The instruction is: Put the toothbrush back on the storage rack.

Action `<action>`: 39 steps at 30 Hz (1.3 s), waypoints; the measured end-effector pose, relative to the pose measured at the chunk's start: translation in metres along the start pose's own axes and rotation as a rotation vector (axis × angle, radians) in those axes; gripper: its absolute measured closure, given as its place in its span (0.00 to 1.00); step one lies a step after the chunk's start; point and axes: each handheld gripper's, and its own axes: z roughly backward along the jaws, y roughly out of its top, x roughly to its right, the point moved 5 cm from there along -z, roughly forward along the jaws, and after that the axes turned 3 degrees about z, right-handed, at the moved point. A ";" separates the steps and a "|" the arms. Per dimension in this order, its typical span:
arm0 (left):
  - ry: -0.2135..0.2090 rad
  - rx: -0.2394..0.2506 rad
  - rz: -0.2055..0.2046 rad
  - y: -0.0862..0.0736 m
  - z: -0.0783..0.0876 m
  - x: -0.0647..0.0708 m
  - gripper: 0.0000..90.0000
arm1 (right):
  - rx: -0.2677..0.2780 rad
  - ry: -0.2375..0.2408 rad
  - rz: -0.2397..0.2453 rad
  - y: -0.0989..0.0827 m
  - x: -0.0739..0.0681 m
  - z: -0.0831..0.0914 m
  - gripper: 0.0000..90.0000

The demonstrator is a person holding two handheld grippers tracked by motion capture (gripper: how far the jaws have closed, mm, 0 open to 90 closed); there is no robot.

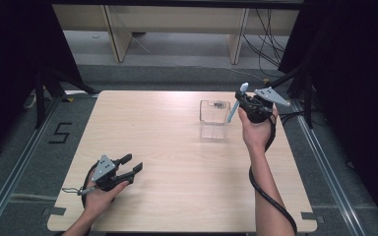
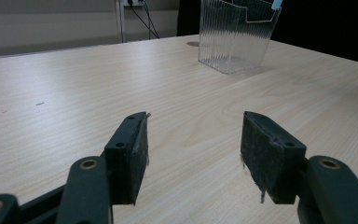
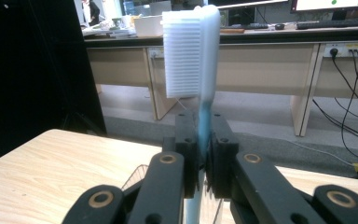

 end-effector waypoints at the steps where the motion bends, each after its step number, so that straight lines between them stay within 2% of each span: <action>1: 0.000 0.000 0.000 0.000 0.000 0.000 0.46 | 0.006 0.009 0.025 0.000 0.001 -0.001 0.95; 2: 0.000 -0.001 0.000 0.000 0.000 0.000 0.46 | 0.003 0.007 0.010 -0.001 0.000 -0.001 0.95; 8: -0.004 0.008 0.001 0.000 -0.001 0.000 0.46 | -0.012 0.006 0.018 -0.005 0.001 -0.004 0.94; 11: 0.000 -0.001 0.000 0.000 0.000 0.000 0.46 | -0.024 0.008 0.003 -0.008 -0.001 -0.006 0.94; 13: -0.001 0.001 0.001 0.000 0.000 0.000 0.46 | -0.025 0.004 0.027 -0.008 0.000 -0.006 0.94; 15: -0.009 0.016 0.003 0.000 -0.001 0.000 0.46 | -0.026 0.001 0.007 -0.009 -0.001 -0.007 0.94; 17: -0.009 0.016 0.003 0.000 -0.001 0.000 0.46 | -0.029 0.013 0.016 -0.010 -0.001 -0.009 0.94; 18: -0.009 0.016 0.003 0.000 -0.001 0.000 0.46 | -0.030 0.002 0.024 -0.011 0.000 -0.009 0.94; 19: -0.009 0.016 0.003 0.000 -0.001 0.000 0.46 | -0.037 0.005 0.008 -0.012 -0.001 -0.009 0.94; 20: -0.009 0.016 0.003 0.000 -0.001 0.000 0.46 | -0.035 0.005 0.020 -0.013 -0.001 -0.009 0.94; 27: -0.008 0.016 0.003 0.000 -0.001 0.000 0.46 | -0.041 0.001 0.021 -0.017 -0.001 -0.012 0.94; 32: -0.008 0.015 0.002 0.000 -0.001 0.001 0.46 | -0.055 0.001 -0.001 -0.021 -0.003 -0.014 0.94; 33: -0.008 0.015 0.002 0.000 -0.001 0.001 0.46 | -0.049 -0.004 0.019 -0.022 -0.001 -0.014 0.94; 35: -0.009 0.014 0.002 0.000 -0.001 0.001 0.46 | -0.053 0.007 0.021 -0.024 -0.002 -0.016 0.94; 39: -0.009 0.015 0.003 0.000 -0.001 0.001 0.46 | -0.066 -0.004 -0.001 -0.027 -0.003 -0.016 0.94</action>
